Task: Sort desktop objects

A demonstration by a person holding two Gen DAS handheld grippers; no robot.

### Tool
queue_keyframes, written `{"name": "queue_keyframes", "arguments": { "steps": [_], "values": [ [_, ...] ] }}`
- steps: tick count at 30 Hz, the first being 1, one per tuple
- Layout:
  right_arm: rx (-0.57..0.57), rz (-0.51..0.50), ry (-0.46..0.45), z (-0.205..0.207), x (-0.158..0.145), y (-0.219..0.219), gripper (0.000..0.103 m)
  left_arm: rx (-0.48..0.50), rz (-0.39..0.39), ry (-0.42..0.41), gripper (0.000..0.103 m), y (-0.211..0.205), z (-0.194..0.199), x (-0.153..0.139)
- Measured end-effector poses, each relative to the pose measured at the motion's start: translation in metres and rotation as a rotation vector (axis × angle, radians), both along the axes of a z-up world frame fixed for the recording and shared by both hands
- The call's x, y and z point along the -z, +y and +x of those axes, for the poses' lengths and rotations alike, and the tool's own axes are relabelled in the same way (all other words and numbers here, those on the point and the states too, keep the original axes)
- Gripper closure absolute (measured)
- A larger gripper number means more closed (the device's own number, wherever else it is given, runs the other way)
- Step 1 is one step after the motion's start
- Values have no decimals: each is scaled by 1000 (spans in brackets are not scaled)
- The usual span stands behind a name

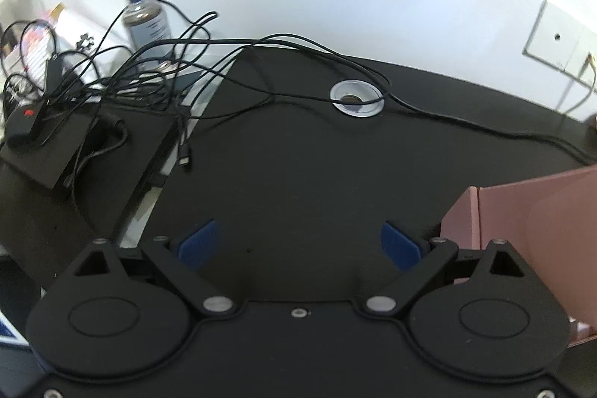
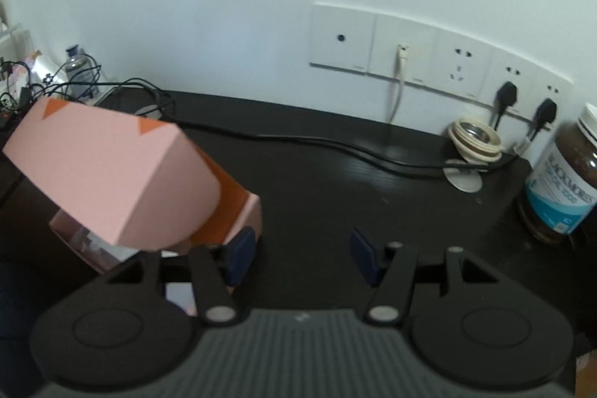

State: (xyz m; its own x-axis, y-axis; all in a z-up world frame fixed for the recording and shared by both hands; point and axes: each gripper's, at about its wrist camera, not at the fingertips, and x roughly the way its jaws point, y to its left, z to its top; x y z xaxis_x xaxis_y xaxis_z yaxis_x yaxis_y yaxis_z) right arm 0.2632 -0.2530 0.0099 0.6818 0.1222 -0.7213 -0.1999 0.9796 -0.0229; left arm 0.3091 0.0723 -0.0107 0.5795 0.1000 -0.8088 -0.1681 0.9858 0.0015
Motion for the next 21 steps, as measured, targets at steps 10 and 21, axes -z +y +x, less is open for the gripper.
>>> {"name": "queue_keyframes", "arguments": {
  "steps": [10, 21],
  "values": [
    [45, 37, -67, -19, -24, -14, 47, 18, -25, -90, 5, -9, -10, -39],
    [-104, -73, -164, -35, -39, 31, 46, 96, 30, -104, 5, -37, -21, -37]
  ]
}}
